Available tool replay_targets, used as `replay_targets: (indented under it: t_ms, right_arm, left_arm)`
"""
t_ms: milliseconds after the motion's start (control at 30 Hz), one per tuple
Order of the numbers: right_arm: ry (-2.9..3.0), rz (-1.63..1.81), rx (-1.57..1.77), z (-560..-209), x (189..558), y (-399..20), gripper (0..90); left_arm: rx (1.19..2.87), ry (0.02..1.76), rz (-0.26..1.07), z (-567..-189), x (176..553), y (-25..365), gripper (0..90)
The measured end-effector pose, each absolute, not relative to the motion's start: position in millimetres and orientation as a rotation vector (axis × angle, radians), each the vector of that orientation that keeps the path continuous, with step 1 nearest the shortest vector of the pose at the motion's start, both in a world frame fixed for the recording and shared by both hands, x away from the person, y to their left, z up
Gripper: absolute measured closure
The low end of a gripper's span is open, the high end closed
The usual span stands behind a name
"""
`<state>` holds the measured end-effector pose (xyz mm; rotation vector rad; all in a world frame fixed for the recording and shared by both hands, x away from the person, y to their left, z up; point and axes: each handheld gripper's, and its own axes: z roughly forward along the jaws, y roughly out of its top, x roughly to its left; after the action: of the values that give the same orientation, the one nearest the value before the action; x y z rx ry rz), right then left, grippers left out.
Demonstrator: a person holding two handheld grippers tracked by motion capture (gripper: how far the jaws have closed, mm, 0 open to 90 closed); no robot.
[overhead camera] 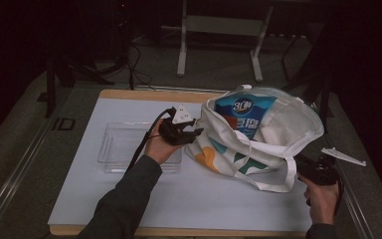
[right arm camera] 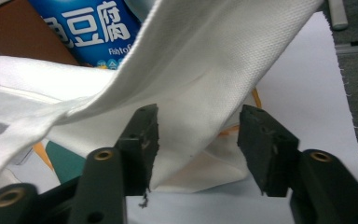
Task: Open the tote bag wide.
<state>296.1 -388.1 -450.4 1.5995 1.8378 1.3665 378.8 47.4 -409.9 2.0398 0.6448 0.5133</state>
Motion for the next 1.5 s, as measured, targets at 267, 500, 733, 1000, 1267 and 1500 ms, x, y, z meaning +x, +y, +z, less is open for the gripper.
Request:
replay_targets:
  t_ms: [267, 500, 733, 1000, 1267, 1500]
  right_arm:
    - [1.867, 1.375, 1.568, -447.7, 301.5, -388.3, 73.2]
    - [1.841, 1.361, 1.519, -442.2, 301.4, -383.3, 88.7]
    - [1.823, 1.361, 1.470, -427.1, 303.1, -376.9, 89.1]
    - [1.846, 1.357, 1.403, -407.2, 307.1, -363.0, 89.0]
    - [1.864, 1.361, 1.404, -412.9, 307.7, -361.1, 89.0]
    - [1.882, 1.370, 1.415, -420.5, 306.8, -359.5, 88.9]
  left_arm:
    - [2.041, 0.616, 0.574, -395.9, 392.0, 40.4, 54.9]
    - [2.058, 0.591, 0.573, -389.9, 398.7, 33.1, 80.2]
    - [2.016, 0.631, 0.537, -385.3, 401.4, 42.3, 86.2]
    - [2.027, 0.690, 0.501, -392.3, 409.7, 48.3, 86.1]
    - [2.056, 0.702, 0.496, -397.5, 411.2, 44.6, 85.9]
    - [2.070, 0.716, 0.466, -407.0, 412.7, 43.8, 85.7]
